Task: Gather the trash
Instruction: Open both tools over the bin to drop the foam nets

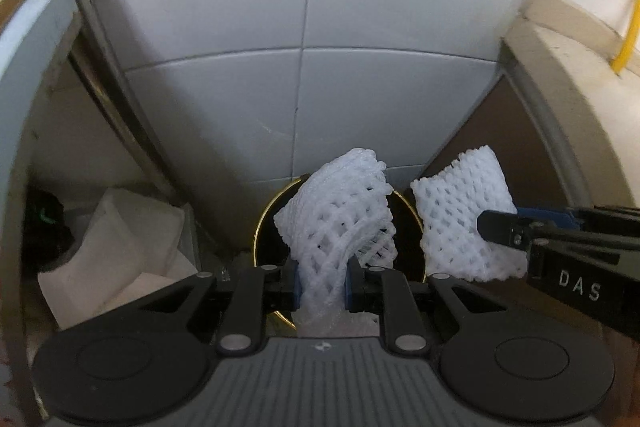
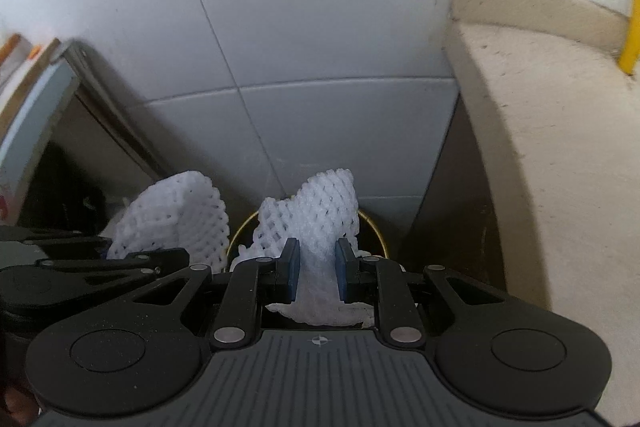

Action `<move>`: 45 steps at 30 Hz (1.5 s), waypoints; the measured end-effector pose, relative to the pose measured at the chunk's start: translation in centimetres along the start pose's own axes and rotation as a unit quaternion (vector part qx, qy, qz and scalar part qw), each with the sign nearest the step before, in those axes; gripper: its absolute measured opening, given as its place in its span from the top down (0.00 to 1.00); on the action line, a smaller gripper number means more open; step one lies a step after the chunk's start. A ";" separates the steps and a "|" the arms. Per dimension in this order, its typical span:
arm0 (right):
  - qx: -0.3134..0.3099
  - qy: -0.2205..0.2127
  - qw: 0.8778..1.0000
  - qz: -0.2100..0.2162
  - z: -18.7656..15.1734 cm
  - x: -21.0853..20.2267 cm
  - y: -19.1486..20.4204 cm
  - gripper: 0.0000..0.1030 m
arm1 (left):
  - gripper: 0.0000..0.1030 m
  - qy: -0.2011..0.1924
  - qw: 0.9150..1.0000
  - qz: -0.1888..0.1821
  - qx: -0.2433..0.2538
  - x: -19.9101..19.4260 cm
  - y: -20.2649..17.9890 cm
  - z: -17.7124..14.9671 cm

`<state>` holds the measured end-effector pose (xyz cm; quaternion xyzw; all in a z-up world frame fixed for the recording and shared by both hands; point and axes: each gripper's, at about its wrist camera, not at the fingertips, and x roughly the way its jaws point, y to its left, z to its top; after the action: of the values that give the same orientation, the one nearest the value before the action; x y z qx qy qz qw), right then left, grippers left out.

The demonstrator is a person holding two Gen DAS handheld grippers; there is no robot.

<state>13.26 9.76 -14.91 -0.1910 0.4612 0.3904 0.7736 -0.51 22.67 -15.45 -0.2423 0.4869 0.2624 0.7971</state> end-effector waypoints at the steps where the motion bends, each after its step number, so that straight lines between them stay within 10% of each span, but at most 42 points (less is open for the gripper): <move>1: -0.003 0.006 1.000 0.000 0.1 0.5 0.1 0.76 | 0.86 0.002 1.000 0.002 -0.004 0.4 0.0 0.1; 23: -0.045 0.085 0.994 -0.044 0.0 9.2 1.1 0.59 | 0.45 0.005 0.998 0.045 -0.050 6.6 1.2 -0.3; 45: -0.053 0.102 0.988 -0.107 -1.4 11.6 1.1 0.45 | 0.37 0.024 0.997 0.022 -0.070 10.8 2.2 -1.8</move>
<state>14.79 14.50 -25.54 -0.3191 0.4934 0.3079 0.7482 1.07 25.18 -26.24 -0.2933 0.4914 0.3077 0.7601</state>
